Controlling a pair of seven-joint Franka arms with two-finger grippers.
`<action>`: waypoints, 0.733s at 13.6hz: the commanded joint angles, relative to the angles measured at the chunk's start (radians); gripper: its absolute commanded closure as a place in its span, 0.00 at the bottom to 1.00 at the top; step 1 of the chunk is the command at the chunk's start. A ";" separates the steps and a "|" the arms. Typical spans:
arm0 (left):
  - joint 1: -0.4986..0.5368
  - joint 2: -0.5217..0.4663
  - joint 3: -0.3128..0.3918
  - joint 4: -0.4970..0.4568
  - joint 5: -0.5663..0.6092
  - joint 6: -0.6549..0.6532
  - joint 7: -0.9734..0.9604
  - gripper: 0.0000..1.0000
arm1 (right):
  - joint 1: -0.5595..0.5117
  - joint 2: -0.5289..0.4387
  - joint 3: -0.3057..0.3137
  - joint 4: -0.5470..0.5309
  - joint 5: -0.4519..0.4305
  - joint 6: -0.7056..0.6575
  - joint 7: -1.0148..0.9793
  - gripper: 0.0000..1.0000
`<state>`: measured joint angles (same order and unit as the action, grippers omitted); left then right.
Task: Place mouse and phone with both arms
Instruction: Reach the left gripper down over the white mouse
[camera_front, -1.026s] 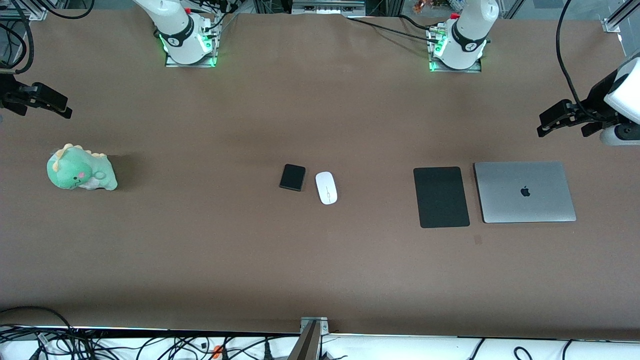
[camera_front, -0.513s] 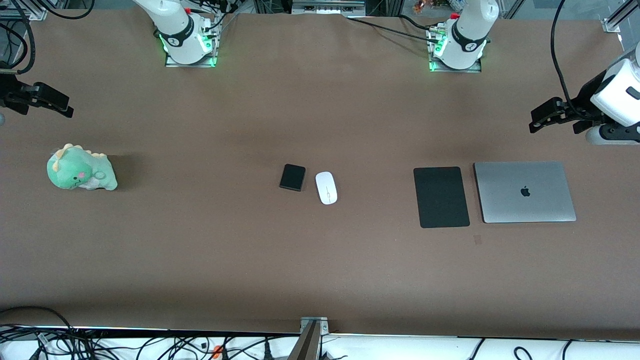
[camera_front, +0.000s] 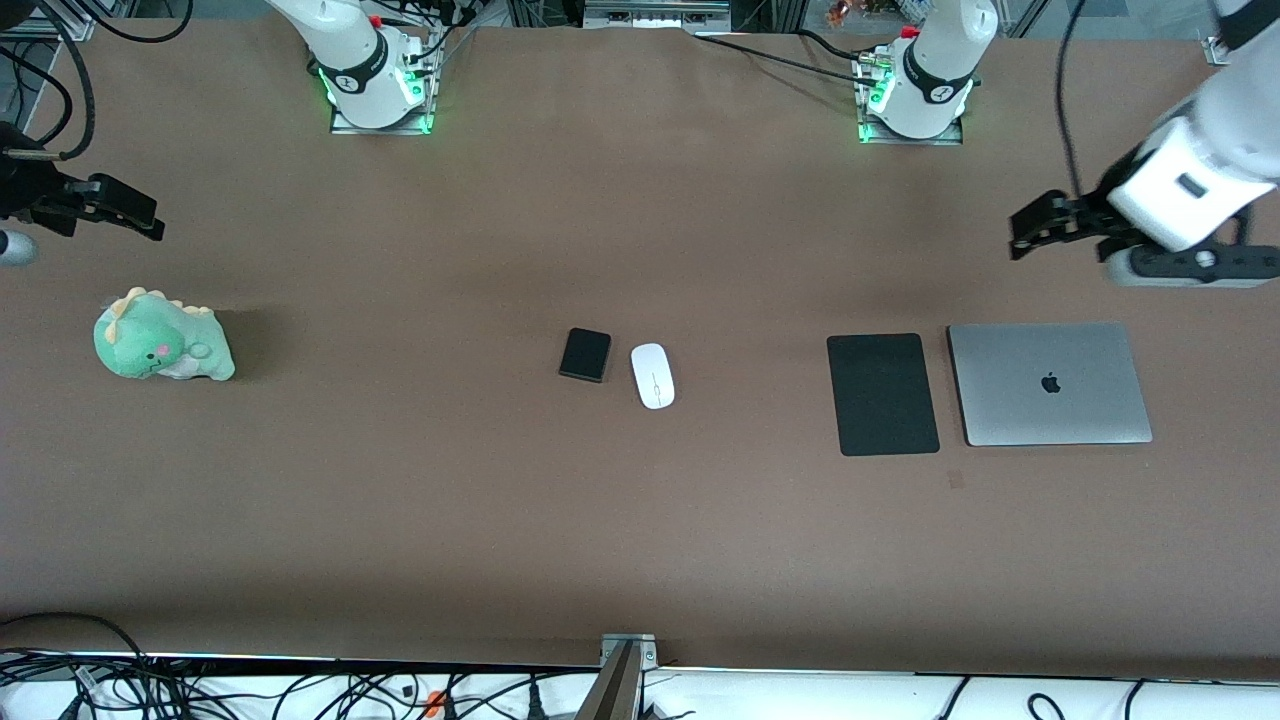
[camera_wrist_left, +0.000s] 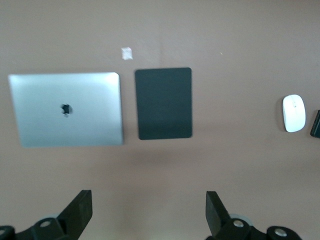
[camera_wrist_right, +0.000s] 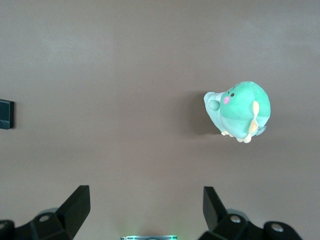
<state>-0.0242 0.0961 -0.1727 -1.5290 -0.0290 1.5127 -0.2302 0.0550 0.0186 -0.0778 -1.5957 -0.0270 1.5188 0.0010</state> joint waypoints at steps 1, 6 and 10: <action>0.003 0.092 -0.095 0.009 -0.016 0.038 -0.159 0.00 | 0.006 0.010 0.003 -0.010 0.015 0.006 0.007 0.00; 0.000 0.250 -0.273 -0.031 -0.016 0.248 -0.432 0.00 | 0.023 0.086 0.004 -0.015 0.015 0.032 0.052 0.00; -0.136 0.428 -0.304 -0.065 0.003 0.531 -0.656 0.00 | 0.039 0.153 0.003 -0.016 0.015 0.070 0.062 0.00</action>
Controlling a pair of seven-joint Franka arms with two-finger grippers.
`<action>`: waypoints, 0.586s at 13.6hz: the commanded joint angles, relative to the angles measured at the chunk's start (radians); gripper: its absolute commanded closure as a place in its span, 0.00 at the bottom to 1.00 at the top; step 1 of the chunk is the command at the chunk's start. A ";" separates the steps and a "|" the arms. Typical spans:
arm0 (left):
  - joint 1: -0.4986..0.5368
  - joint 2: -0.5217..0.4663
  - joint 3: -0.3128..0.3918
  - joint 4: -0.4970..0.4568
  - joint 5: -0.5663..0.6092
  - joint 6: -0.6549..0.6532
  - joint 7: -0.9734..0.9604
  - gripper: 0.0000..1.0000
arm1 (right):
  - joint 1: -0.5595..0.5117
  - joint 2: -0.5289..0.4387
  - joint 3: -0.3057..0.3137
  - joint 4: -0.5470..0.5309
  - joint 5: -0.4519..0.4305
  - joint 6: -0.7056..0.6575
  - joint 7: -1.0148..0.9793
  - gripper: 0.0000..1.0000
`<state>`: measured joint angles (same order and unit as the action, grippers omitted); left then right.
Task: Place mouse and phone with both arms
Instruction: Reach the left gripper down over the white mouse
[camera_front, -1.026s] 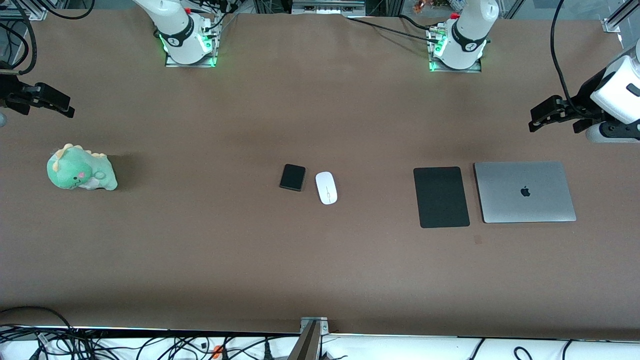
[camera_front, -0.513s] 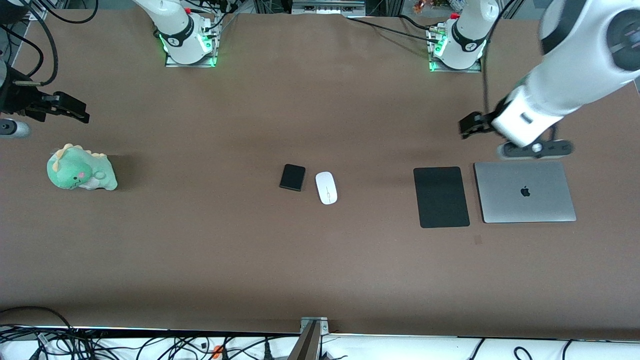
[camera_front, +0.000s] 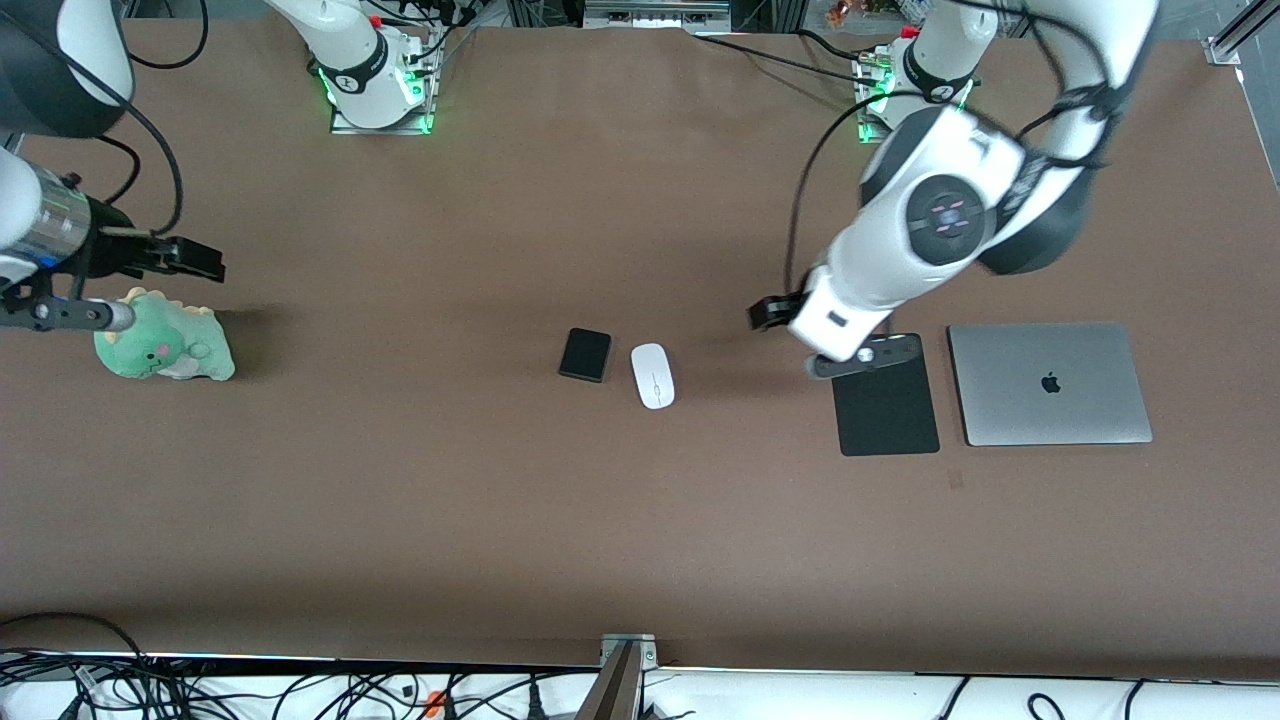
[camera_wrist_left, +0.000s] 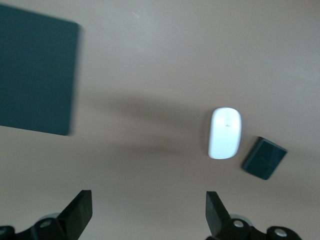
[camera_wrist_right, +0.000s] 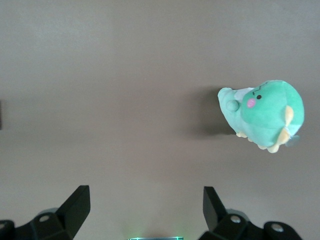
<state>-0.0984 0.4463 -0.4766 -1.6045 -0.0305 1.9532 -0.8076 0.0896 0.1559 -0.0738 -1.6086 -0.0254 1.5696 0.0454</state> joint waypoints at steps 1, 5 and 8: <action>-0.082 0.119 -0.001 0.011 0.006 0.160 -0.099 0.00 | 0.006 0.027 -0.001 -0.004 0.012 0.030 0.027 0.00; -0.188 0.254 0.047 0.024 0.045 0.370 -0.119 0.00 | 0.015 0.039 -0.001 -0.002 0.005 0.033 0.080 0.00; -0.386 0.322 0.201 0.063 0.118 0.444 -0.260 0.00 | 0.013 0.042 -0.001 -0.002 0.007 0.032 0.080 0.00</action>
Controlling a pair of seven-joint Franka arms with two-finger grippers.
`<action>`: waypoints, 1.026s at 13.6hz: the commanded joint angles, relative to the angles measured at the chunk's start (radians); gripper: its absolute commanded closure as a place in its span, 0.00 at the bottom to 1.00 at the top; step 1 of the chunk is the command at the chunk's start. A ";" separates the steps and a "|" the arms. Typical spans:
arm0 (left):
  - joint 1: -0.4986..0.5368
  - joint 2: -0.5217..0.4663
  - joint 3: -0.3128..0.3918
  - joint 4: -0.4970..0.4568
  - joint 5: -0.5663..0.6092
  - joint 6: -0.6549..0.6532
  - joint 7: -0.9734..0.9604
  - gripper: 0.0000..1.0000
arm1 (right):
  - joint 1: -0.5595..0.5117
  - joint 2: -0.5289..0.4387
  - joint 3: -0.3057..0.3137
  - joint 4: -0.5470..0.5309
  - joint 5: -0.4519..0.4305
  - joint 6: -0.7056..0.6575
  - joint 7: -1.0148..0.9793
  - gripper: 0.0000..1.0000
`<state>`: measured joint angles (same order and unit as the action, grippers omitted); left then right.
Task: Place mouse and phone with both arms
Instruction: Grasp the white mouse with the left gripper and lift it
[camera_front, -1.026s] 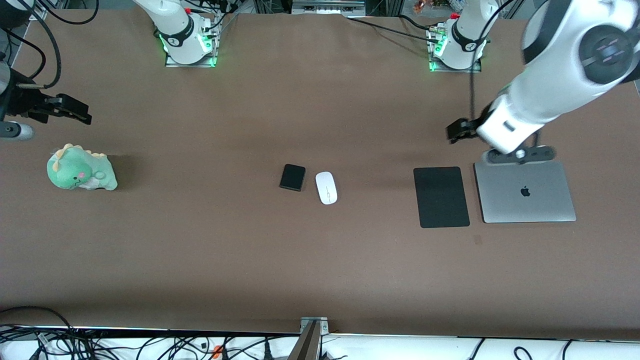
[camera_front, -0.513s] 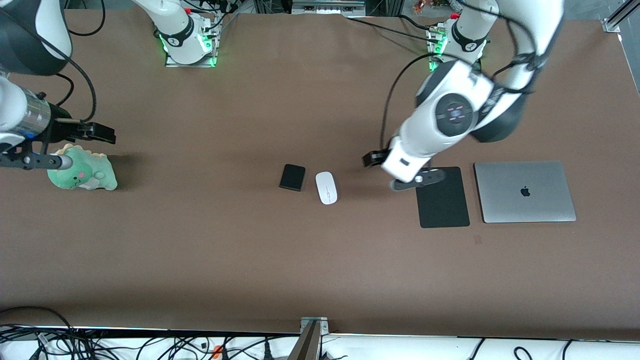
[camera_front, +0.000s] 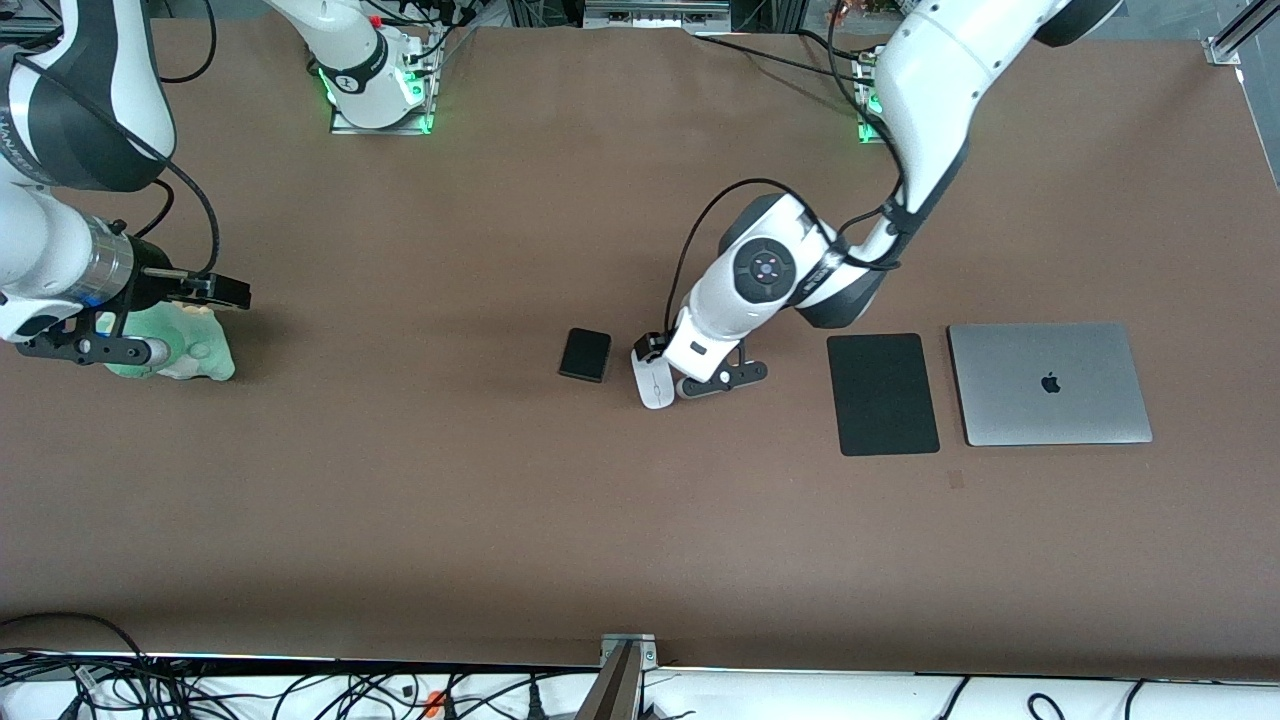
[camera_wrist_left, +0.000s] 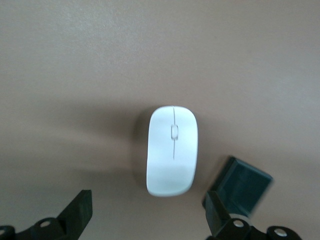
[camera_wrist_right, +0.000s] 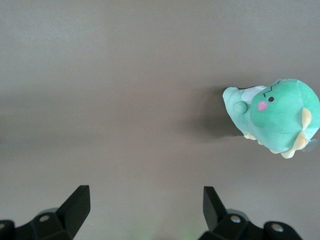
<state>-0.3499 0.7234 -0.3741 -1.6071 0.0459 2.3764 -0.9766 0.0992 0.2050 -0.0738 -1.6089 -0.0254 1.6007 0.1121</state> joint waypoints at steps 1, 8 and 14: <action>-0.190 0.069 0.142 0.093 0.042 0.021 -0.114 0.00 | 0.004 -0.007 -0.001 -0.002 0.009 0.002 0.014 0.00; -0.242 0.165 0.182 0.180 0.043 0.024 -0.143 0.00 | 0.005 -0.007 -0.001 -0.002 0.013 0.004 0.015 0.00; -0.241 0.165 0.192 0.179 0.048 0.024 -0.132 0.30 | 0.007 -0.007 0.000 -0.002 0.015 0.004 0.015 0.00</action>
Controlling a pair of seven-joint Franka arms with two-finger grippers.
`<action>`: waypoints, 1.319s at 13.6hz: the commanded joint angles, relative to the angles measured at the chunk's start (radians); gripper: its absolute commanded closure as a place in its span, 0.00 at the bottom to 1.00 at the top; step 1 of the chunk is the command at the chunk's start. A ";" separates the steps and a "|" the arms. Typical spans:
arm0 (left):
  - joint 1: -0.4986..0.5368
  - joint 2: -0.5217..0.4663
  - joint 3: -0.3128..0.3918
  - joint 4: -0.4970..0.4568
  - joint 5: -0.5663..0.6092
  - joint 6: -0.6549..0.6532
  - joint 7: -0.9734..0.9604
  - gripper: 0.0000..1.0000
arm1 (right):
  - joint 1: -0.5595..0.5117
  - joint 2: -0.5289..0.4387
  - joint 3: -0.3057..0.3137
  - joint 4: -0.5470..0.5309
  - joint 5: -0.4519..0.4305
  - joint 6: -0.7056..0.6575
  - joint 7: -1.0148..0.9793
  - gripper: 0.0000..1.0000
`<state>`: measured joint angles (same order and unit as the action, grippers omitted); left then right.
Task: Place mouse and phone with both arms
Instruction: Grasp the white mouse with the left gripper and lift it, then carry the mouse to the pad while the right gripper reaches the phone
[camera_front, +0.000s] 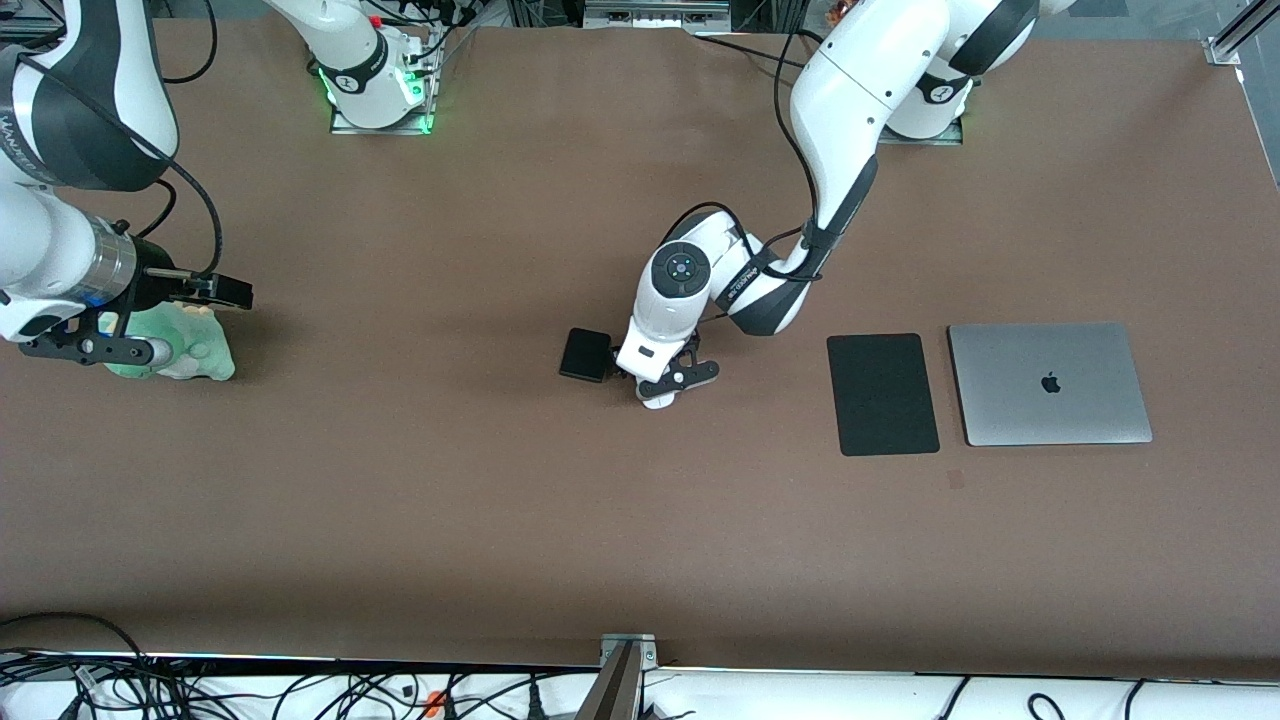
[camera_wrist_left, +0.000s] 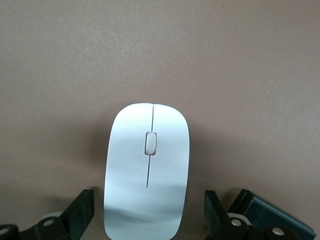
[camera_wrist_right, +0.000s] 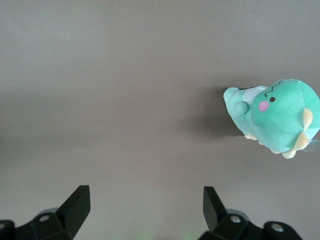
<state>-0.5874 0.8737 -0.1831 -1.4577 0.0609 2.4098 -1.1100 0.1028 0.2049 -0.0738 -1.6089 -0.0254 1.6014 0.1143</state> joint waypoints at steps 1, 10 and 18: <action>-0.002 0.014 0.001 0.030 0.033 -0.009 0.016 0.32 | 0.003 -0.007 -0.001 -0.002 0.015 0.003 0.013 0.00; 0.115 -0.051 -0.007 0.007 0.031 -0.044 0.212 0.60 | 0.093 -0.001 0.000 -0.002 0.033 0.005 0.174 0.00; 0.377 -0.303 -0.027 -0.303 0.023 -0.098 0.649 0.74 | 0.216 0.079 0.000 0.003 0.124 0.109 0.344 0.00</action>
<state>-0.2809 0.7029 -0.1834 -1.5645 0.0638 2.2668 -0.5573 0.2738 0.2536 -0.0696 -1.6099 0.0798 1.6737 0.3838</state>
